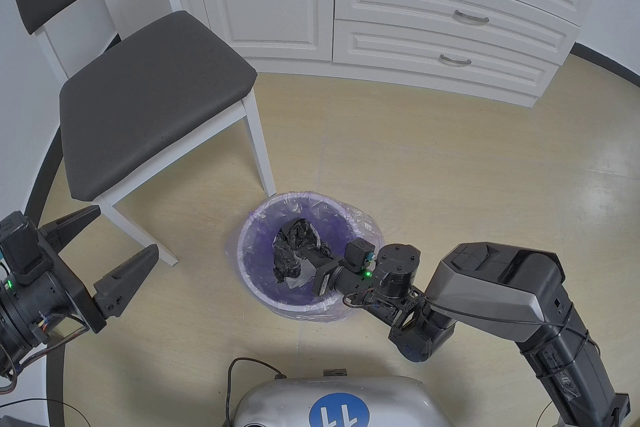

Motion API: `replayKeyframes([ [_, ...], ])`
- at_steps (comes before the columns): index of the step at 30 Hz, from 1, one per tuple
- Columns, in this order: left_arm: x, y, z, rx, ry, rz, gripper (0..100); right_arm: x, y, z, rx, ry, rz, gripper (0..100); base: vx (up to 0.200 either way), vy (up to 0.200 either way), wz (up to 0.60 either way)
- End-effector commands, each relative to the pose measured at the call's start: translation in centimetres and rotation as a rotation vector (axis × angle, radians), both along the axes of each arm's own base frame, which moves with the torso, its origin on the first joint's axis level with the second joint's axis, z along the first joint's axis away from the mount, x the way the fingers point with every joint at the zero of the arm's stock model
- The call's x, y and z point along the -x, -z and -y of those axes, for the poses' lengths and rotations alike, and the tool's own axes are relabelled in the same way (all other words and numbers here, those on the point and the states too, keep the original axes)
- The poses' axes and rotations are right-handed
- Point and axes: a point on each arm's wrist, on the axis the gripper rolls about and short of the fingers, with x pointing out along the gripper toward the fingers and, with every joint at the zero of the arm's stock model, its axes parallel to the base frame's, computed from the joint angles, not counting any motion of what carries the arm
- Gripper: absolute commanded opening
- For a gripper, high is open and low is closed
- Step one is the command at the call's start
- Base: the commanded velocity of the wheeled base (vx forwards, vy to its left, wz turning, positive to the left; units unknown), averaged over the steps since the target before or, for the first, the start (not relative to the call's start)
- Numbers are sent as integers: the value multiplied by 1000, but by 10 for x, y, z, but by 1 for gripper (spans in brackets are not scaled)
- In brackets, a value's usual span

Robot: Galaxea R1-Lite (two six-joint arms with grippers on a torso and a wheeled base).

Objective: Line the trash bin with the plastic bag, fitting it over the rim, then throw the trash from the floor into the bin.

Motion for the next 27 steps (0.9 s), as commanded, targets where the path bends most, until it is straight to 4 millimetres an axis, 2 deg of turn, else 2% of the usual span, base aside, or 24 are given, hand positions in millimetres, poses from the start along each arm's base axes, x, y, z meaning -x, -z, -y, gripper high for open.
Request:
replayKeyframes([
  [1,0,0,0,0,-1,0,100,2,-21,-1,-19,-1,32,0,0,0,0],
  [5,-1,0,0,-2,-1,-3,100,3,-27,0,-24,-3,38,0,0,0,0],
  [22,0,1,0,-4,-1,-4,100,-2,-2,7,5,10,1,0,0,0,0],
  [23,0,1,0,-4,-1,-4,100,-2,-1,6,4,6,2,100,0,0,0],
  [27,0,1,0,-4,-1,-4,100,-1,-1,5,4,3,3,100,0,0,0],
])
